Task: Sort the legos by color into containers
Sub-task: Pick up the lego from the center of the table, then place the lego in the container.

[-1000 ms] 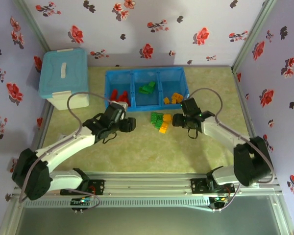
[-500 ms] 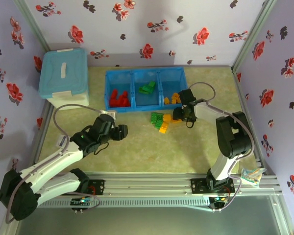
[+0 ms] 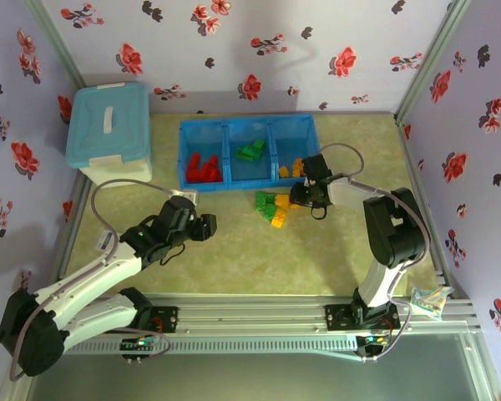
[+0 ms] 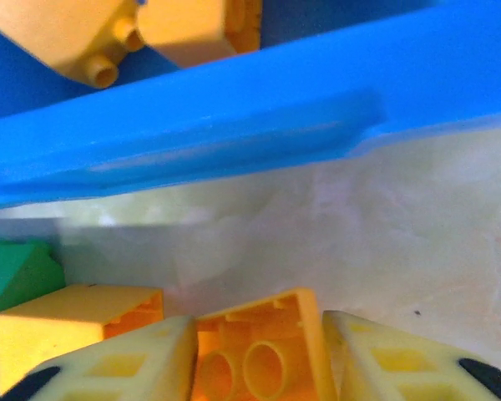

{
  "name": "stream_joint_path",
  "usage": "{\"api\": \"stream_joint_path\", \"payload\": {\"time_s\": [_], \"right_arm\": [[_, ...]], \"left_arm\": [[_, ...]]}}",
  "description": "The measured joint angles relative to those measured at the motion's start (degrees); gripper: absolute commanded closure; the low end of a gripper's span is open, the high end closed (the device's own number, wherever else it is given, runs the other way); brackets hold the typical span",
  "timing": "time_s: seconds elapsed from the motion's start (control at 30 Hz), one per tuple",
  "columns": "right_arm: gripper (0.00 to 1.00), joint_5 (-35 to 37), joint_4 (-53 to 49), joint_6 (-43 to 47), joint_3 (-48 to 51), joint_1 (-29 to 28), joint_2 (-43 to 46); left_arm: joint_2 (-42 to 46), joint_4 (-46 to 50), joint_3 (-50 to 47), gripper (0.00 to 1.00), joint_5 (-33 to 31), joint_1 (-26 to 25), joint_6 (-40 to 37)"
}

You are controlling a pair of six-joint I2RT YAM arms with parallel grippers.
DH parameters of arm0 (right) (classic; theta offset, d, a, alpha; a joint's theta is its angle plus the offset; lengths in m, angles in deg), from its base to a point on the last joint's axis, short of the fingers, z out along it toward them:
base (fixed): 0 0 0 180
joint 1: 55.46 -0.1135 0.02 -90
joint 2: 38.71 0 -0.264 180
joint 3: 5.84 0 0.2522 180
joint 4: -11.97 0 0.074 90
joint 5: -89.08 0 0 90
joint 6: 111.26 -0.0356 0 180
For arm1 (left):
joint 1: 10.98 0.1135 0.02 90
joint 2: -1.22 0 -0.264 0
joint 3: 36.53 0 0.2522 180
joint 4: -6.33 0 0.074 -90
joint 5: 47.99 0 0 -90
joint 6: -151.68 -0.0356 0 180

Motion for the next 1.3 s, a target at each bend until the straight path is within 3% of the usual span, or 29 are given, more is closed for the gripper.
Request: {"api": "stream_joint_path", "payload": {"time_s": [0.23, 0.43, 0.63, 0.83, 1.1, 1.2, 1.27, 1.3], "right_arm": [[0.75, 0.46, 1.16, -1.40, 3.17, -1.27, 4.00], [0.79, 3.26, -4.76, -1.40, 3.87, -1.66, 10.05], [0.80, 6.16, -10.78, -0.48, -2.82, -1.29, 14.69], [0.80, 7.28, -13.70, 1.51, -14.86, -0.13, 10.78], [0.80, 7.37, -16.70, 2.91, -23.19, 0.90, 1.29], [0.73, 7.34, -17.46, 3.04, -24.96, 0.90, -1.31], [0.59, 7.17, -17.84, 3.37, -26.49, 0.90, -3.17], [0.47, 6.93, -17.86, 3.54, -27.26, 0.90, -4.02]], "left_arm": [[0.00, -0.04, -0.28, 0.36, -0.22, 0.02, 0.02], [0.00, -0.02, -0.28, 0.37, -0.57, 0.00, 0.00], [0.00, -0.02, -0.31, 0.37, -0.72, -0.63, 0.02], [0.04, -0.24, -1.25, 0.38, -0.72, -2.25, 0.87], [1.29, -0.24, -2.54, 0.38, -0.74, -3.58, 1.51], [1.29, -0.39, -2.54, 0.38, -0.74, -3.76, 1.55], [1.27, -0.63, -2.54, 0.37, -0.74, -4.02, 1.70], [1.27, -0.68, -2.54, 0.38, -0.76, -4.15, 1.70]]}}
